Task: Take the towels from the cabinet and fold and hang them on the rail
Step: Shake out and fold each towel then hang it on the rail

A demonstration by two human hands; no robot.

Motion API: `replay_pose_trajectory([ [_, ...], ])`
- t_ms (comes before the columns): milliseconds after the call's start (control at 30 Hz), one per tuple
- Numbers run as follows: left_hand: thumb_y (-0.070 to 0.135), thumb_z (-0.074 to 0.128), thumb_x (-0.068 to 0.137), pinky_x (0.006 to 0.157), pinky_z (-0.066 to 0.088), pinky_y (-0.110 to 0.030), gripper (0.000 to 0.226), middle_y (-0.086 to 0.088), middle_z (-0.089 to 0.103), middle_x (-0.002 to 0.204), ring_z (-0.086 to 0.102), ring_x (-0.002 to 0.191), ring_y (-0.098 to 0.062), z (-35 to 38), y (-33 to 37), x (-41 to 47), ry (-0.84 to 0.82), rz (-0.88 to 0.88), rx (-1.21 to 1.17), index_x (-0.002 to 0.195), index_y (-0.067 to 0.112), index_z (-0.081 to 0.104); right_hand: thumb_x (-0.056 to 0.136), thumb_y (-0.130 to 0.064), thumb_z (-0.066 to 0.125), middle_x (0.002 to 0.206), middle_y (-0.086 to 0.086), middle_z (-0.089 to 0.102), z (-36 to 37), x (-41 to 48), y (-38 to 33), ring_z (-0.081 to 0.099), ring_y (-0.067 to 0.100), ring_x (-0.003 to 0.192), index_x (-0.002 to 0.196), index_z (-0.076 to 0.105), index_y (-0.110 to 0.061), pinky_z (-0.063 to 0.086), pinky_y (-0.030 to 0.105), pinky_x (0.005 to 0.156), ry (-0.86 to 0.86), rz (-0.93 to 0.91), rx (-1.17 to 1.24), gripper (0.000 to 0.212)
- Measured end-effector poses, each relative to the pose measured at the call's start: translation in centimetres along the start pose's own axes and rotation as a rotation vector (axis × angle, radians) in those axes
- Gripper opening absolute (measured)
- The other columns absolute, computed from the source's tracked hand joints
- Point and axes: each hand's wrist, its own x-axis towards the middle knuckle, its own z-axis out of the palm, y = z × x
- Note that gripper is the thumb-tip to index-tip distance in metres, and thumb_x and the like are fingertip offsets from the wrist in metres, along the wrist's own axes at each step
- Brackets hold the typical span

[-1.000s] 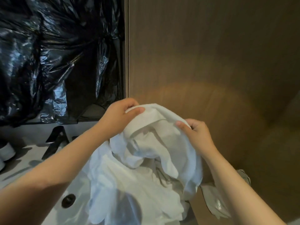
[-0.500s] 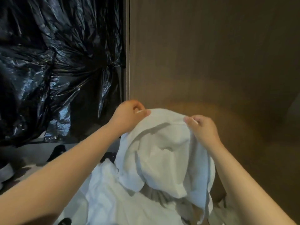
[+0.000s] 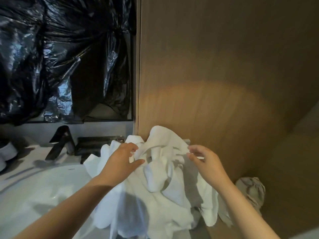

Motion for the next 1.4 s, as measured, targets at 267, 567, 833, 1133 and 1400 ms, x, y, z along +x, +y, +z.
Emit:
replay_pose_trajectory([
  [267, 0.033, 0.081, 0.077, 0.072, 0.04, -0.018, 0.041, 0.008, 0.054, 0.103, 0.056, 0.083, -0.008, 1.5, -0.9, 1.4, 0.001, -0.044, 0.03, 0.111, 0.021, 0.061, 0.094, -0.032, 0.062, 0.106, -0.019, 0.065, 0.2, -0.6, 0.2, 0.06, -0.005, 0.098, 0.113, 0.066, -0.032, 0.044, 0.008, 0.071, 0.001, -0.014, 0.038, 0.019],
  [567, 0.018, 0.056, 0.097, 0.064, 0.031, -0.014, 0.016, 0.001, 0.062, 0.079, 0.057, 0.075, -0.019, 0.3, 0.3, 2.6, 0.117, 0.042, 0.073, 0.087, 0.015, 0.067, 0.092, -0.031, 0.063, 0.102, -0.019, 0.066, -0.6, -0.9, 0.2, 0.062, -0.003, 0.096, 0.109, 0.068, -0.031, 0.046, 0.011, 0.073, 0.025, -0.041, 0.042, 0.018],
  [833, 0.027, 0.05, 0.099, 0.055, 0.035, -0.012, 0.021, 0.011, 0.054, 0.069, 0.051, 0.063, -0.004, -4.8, 6.1, 2.6, 0.243, 0.255, -0.104, 0.083, 0.018, 0.06, 0.094, -0.028, 0.062, 0.111, -0.02, 0.063, 0.0, 1.0, -3.3, 0.057, -0.007, 0.1, 0.116, 0.065, -0.03, 0.046, 0.008, 0.075, 0.006, -0.141, 0.091, 0.022],
  [1133, 0.024, 0.057, 0.096, 0.063, 0.042, -0.017, 0.021, 0.006, 0.057, 0.075, 0.055, 0.07, -0.006, -9.6, 10.5, 2.5, 0.326, 0.369, -0.213, 0.078, 0.016, 0.061, 0.089, -0.035, 0.067, 0.108, -0.027, 0.057, 1.8, 3.1, -8.9, 0.053, -0.012, 0.101, 0.117, 0.064, -0.034, 0.043, 0.003, 0.08, 0.108, -0.377, 0.1, 0.028],
  [1400, 0.031, 0.045, 0.101, 0.059, 0.036, -0.009, 0.019, 0.015, 0.054, 0.08, 0.053, 0.073, 0.003, -12.8, 12.1, 3.1, 0.358, 0.303, -0.235, 0.083, 0.031, 0.052, 0.097, -0.03, 0.056, 0.087, -0.02, 0.066, 0.7, 3.9, -11.3, 0.062, 0.001, 0.087, 0.094, 0.068, -0.031, 0.052, 0.019, 0.073, 0.139, -0.485, 0.138, 0.013],
])
